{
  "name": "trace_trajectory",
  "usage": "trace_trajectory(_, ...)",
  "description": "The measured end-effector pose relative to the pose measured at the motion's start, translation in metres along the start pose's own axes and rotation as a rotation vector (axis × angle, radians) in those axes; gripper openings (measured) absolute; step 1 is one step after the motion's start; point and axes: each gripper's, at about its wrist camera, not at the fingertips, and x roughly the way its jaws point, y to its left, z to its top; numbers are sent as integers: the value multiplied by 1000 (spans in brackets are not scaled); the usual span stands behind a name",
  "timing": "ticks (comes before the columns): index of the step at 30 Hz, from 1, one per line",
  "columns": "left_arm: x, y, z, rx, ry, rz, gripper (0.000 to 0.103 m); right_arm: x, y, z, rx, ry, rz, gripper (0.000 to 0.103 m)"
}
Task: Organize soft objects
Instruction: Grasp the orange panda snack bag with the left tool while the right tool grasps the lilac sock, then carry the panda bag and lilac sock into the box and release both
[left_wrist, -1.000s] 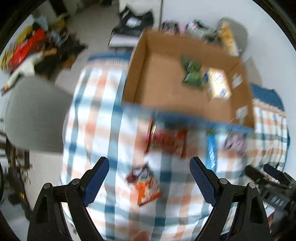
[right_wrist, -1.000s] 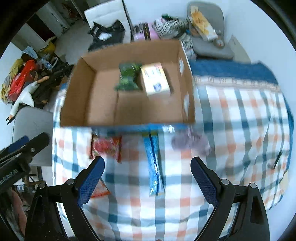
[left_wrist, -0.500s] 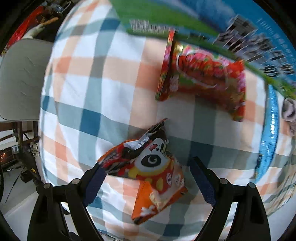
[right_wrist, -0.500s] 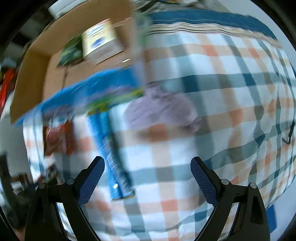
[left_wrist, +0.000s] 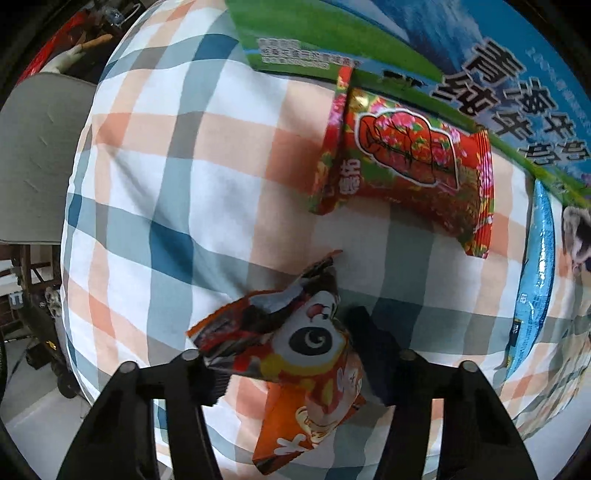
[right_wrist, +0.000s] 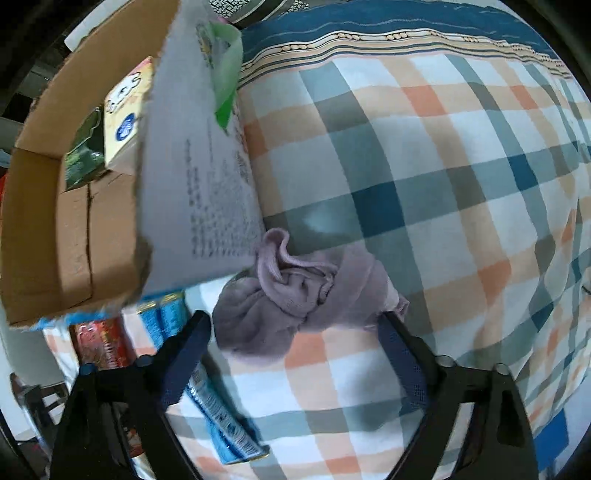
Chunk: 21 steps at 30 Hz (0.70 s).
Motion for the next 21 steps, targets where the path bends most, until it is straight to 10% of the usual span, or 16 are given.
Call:
trace_trajectory(4, -1, 10, -2, -18, -6, -24, 46, -2, -4, -5, -24, 6, -28, 59)
trace_trajectory(7, -7, 21, -5, -26, -13, -44, 43, -1, -9, -15, -32, 28, 11, 15)
trace_trajectory(21, -45, 3, -52, 28, -34, -189, 43, -4, -39, -133, -174, 148, 32, 20)
